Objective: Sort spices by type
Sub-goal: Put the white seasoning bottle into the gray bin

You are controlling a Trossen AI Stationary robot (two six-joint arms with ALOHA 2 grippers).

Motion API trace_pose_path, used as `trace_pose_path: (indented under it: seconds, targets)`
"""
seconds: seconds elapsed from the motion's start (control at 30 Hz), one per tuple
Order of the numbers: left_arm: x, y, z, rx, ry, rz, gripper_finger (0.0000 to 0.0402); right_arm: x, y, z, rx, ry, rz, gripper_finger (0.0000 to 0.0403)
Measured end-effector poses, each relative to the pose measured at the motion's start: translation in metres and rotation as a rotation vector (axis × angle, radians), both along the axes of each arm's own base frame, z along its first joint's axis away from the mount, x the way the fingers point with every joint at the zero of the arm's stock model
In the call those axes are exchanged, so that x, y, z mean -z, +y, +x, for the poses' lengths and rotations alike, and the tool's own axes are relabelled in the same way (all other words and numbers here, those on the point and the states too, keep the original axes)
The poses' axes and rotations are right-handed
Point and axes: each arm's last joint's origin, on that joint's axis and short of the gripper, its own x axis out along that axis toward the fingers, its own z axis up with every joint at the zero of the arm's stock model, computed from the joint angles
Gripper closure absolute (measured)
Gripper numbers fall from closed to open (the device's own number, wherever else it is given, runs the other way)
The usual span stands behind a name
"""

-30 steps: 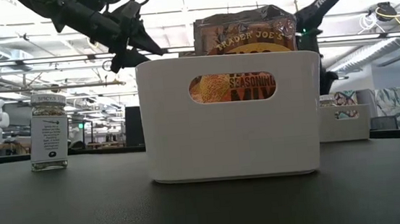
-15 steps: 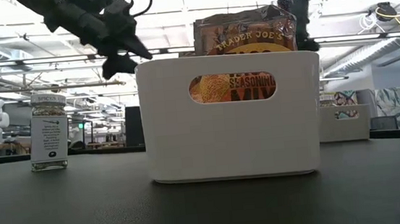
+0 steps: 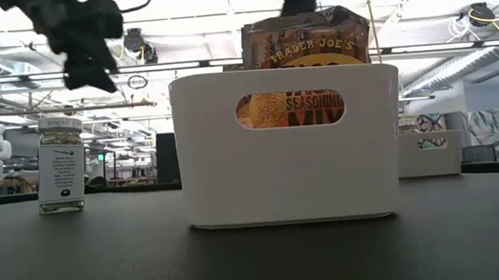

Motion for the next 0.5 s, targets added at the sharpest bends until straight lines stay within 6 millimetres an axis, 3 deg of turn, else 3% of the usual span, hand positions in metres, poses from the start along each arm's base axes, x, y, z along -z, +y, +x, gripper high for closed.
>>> trace_pose_path:
  seconds: [0.2,0.3,0.5]
  targets:
    - [0.004,-0.020,-0.012,-0.068,0.126,0.049,0.0171,-0.002,0.043,0.059,-0.224,-0.263,-0.163,0.0115]
    - [0.009,-0.026,-0.018,-0.104,0.217,0.030,0.0171,0.003,0.059,0.081,-0.316,-0.365,-0.164,0.0115]
    - [0.012,-0.044,-0.023,0.041,0.276,-0.058,0.0171,0.032,0.065,0.116,-0.410,-0.436,-0.097,0.0115]
